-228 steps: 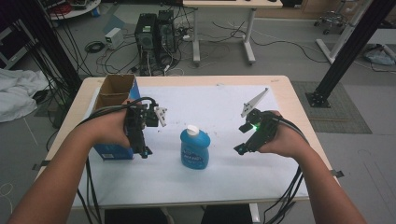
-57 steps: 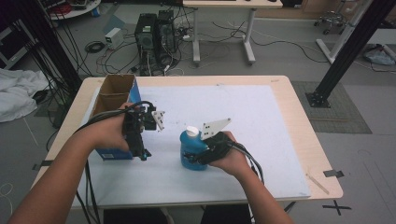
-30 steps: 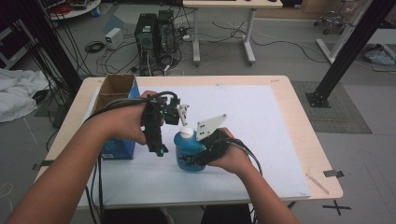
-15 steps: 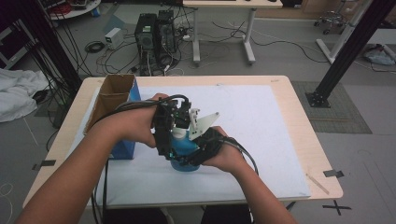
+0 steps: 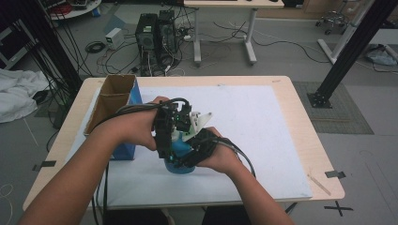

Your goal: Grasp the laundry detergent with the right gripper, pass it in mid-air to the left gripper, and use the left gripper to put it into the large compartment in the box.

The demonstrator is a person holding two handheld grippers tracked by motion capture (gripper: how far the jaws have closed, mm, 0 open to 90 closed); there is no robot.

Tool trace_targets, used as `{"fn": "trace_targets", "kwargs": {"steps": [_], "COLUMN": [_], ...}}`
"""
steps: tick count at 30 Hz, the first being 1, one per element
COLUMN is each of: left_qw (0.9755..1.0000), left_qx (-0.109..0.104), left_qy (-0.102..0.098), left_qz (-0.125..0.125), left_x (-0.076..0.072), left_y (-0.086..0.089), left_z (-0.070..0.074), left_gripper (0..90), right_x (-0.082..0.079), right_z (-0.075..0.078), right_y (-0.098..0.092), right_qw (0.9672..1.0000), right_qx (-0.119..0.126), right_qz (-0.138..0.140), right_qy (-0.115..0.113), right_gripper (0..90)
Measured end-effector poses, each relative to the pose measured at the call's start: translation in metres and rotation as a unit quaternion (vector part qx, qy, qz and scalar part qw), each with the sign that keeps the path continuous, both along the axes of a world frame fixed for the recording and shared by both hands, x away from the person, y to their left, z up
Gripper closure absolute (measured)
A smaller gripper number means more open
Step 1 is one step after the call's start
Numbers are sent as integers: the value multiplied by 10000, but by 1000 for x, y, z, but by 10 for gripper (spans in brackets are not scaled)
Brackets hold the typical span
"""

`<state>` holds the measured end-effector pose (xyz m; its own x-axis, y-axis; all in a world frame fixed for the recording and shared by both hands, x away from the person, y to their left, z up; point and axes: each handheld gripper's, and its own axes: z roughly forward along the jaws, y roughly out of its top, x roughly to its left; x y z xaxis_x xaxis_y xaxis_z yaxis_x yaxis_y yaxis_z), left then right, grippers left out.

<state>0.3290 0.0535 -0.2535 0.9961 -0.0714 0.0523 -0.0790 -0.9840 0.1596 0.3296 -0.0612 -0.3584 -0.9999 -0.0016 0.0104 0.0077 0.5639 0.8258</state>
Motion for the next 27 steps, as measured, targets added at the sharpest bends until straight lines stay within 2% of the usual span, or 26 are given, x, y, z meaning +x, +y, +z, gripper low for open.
{"fn": "trace_targets", "kwargs": {"steps": [2, 3, 7, 8, 9, 11, 18, 21, 27], "left_qw": [10000, 10000, 10000, 10000, 10000, 10000, 10000, 10000, 10000], "left_qx": [4, 13, 55, 61, 46, 46, 41, 50, 69], "left_qy": [-10, -16, -9, -9, 1, -10, -8, 47, -11], "left_qz": [25, 32, 26, 35, 36, 18, 12, -21, 7], "left_x": [0, 0, 0, 0, 0, 0, 0, 0, 0], "left_y": [1, 1, 3, 4, 4, 4, 3, 3, 3], "left_z": [-1, -1, -5, -6, -7, -7, -7, -6, -7], "left_gripper": [17, 17, 17, 17, 17, 17, 31, 100, 101], "right_x": [-1, 0, -1, -2, -2, -1, 0, 0, 0], "right_z": [1, 0, 1, 1, 1, 0, 0, 0, 0], "right_y": [1, 2, 4, 4, 4, 5, 6, 6, 5], "right_qw": [9999, 10000, 10000, 9999, 9999, 10000, 10000, 10000, 9999], "right_qx": [38, 6, 22, 48, 54, 0, 26, 30, 50], "right_qz": [29, -5, 5, 5, 19, -22, -55, -68, -78], "right_qy": [102, 10, 21, 130, 138, 36, 37, 48, 74], "right_gripper": [467, 467, 467, 467, 467, 467, 467, 466, 466]}}
